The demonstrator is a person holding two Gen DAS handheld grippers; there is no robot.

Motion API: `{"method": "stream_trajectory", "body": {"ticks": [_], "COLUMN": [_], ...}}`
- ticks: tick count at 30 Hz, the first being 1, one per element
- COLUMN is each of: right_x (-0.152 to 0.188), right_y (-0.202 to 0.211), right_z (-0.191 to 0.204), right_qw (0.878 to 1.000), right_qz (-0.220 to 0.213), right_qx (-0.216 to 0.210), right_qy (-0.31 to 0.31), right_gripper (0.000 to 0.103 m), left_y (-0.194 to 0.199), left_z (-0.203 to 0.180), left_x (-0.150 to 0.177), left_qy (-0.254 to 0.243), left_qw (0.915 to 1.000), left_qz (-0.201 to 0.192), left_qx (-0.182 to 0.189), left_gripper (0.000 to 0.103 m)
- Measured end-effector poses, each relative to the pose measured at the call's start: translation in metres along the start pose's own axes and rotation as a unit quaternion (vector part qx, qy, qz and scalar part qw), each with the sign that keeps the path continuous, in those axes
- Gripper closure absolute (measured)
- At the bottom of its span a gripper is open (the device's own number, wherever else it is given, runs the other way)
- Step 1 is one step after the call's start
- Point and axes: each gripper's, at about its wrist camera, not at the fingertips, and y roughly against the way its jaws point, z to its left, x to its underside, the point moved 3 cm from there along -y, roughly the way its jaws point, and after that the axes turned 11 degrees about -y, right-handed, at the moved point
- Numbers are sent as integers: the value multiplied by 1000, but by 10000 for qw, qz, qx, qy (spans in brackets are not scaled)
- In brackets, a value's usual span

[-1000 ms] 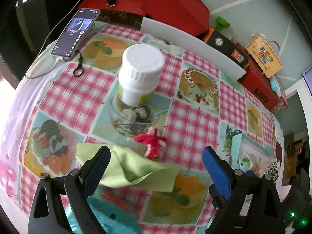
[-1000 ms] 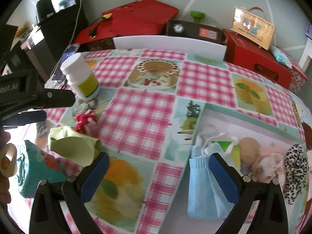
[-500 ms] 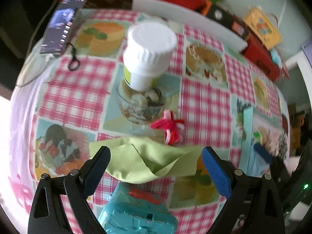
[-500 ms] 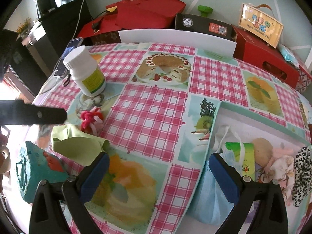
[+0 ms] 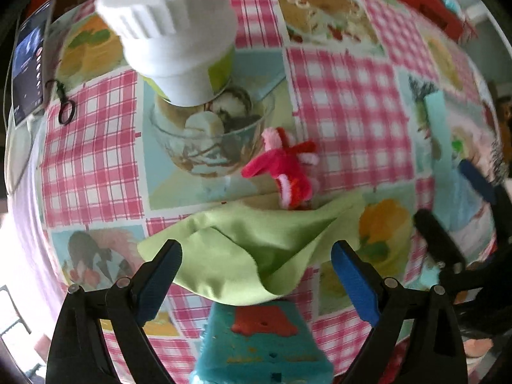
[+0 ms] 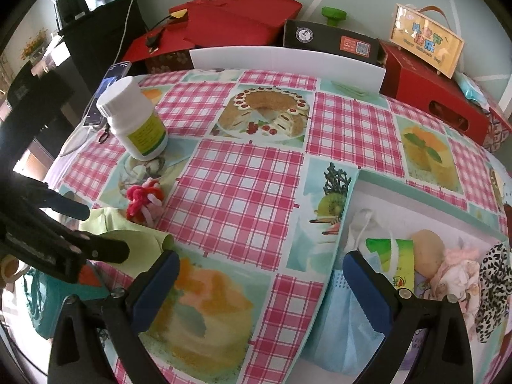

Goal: Organize soft objects
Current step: 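Lower the left tool onto the lime-green cloth and close it while the right tool approaches the red pipe-cleaner toy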

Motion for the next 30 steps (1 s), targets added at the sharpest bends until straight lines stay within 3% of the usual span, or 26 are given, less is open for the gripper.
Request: {"method": "stream_trajectory", "body": {"ticks": [9, 14, 22, 30], "right_x": [-1, -2, 0, 1], "right_y": [1, 0, -4, -7], "right_z": [0, -1, 6, 21], "right_qw": [10000, 9999, 9999, 9997], "right_qz": [-18, -23, 18, 64], "right_qx": [79, 107, 112, 21], "right_qy": [4, -1, 101, 247], "right_gripper": [0, 0, 0, 0], "left_y": [-21, -18, -10, -8], "left_z": [3, 1, 14, 43], "left_x": [-19, -16, -9, -2], "left_qy": [-316, -453, -367, 50], "left_qw": [9984, 9982, 9991, 9975], "left_qz": [402, 276, -78, -592], "left_qx": [-248, -278, -187, 389], "left_gripper": [23, 31, 61, 82]}}
